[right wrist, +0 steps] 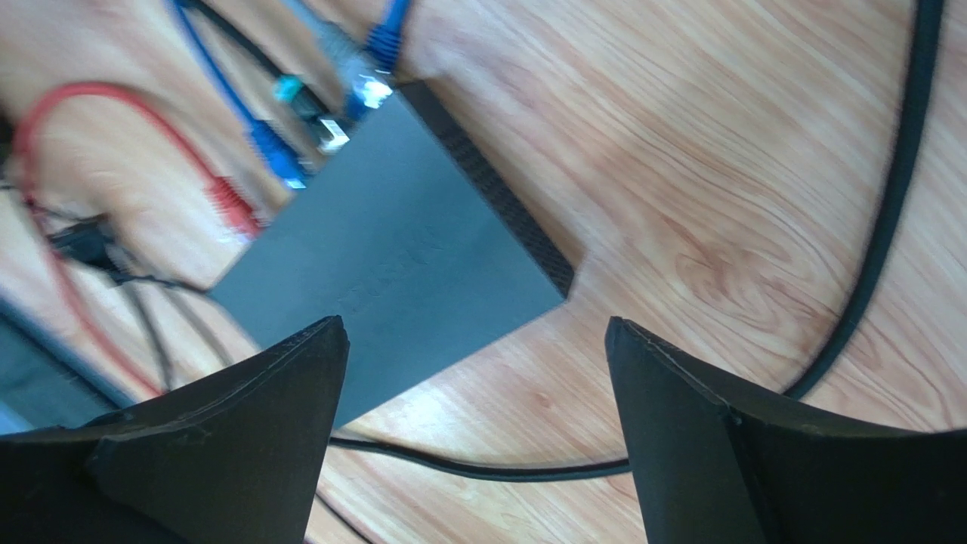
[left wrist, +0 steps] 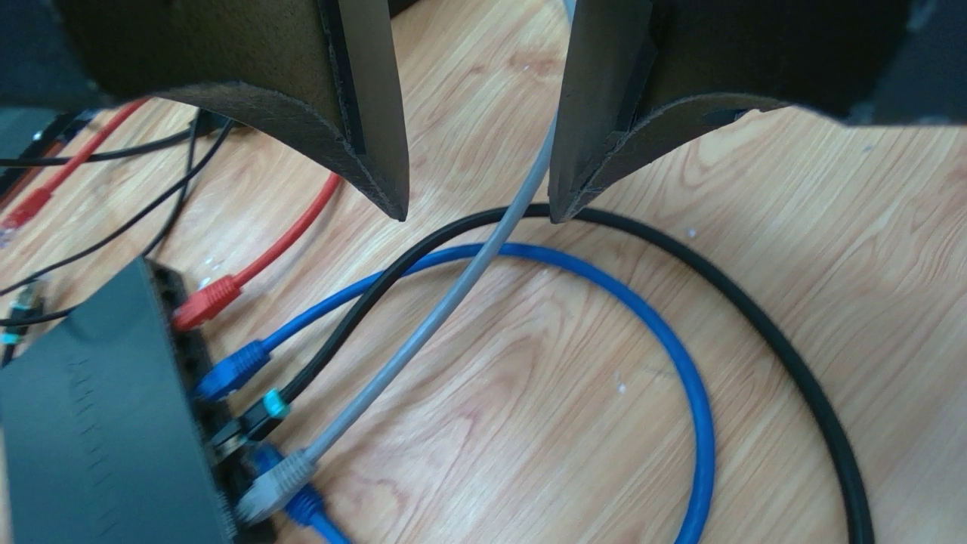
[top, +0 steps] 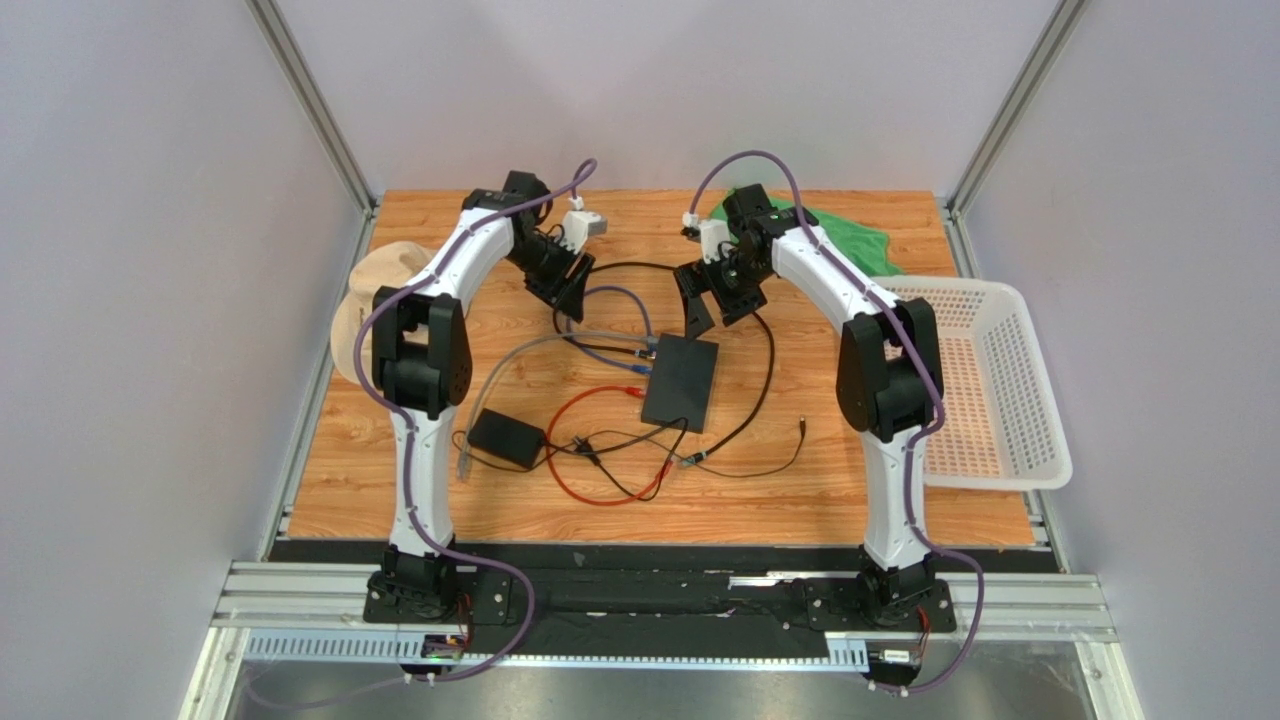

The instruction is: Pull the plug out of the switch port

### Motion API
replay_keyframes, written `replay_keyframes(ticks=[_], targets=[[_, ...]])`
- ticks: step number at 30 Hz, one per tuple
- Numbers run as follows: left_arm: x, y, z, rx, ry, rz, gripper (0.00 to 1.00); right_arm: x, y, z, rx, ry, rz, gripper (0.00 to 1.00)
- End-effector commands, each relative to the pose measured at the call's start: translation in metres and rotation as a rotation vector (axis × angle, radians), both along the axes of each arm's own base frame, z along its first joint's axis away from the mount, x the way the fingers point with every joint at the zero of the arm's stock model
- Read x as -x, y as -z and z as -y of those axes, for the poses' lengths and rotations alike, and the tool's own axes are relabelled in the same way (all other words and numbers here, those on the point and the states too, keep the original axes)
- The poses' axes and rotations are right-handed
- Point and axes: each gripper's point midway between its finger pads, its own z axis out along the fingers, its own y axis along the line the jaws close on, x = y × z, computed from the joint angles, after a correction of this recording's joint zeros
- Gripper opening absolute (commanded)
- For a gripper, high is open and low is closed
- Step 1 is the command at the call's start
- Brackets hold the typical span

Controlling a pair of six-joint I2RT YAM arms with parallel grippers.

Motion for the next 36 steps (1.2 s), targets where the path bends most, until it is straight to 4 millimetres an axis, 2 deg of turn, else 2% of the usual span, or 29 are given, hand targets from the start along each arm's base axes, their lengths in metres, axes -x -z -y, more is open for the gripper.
replay_keyframes(ticks=[1,4,7,8,12,16,19,24,30,31,36], targets=[[-0.004,-0.023,0.017,0.125,0.000,0.031,0.57,-0.001,0.010,0.017,0.168,0.074,0.068,0.89],[0.000,-0.017,0.016,0.130,0.011,0.024,0.57,0.003,0.022,0.015,0.178,0.075,0.043,0.88],[0.004,-0.011,0.020,0.161,0.018,-0.008,0.57,0.010,0.027,0.004,0.153,0.044,0.007,0.88],[0.005,-0.007,0.021,0.164,0.015,-0.021,0.57,0.006,0.024,0.000,0.138,0.042,0.009,0.87],[-0.004,-0.001,0.027,0.198,-0.021,-0.021,0.57,0.002,0.029,-0.011,0.107,0.017,-0.006,0.85],[-0.002,0.002,0.037,0.250,-0.058,-0.078,0.57,0.009,0.041,-0.024,0.063,-0.044,-0.052,0.80],[-0.002,0.012,0.037,0.247,-0.086,-0.119,0.57,0.013,0.048,-0.030,0.071,-0.094,-0.054,0.78],[0.004,0.022,0.035,0.229,-0.112,-0.153,0.56,0.014,0.046,-0.051,0.034,-0.171,-0.028,0.75],[0.023,0.028,0.030,0.213,-0.122,-0.193,0.54,0.005,0.036,-0.073,-0.005,-0.246,0.036,0.73],[0.032,0.029,0.028,0.212,-0.124,-0.210,0.53,0.004,0.035,-0.074,-0.010,-0.253,0.038,0.73],[0.059,0.031,0.026,0.220,-0.122,-0.261,0.50,0.012,0.029,-0.082,-0.054,-0.298,0.032,0.72]])
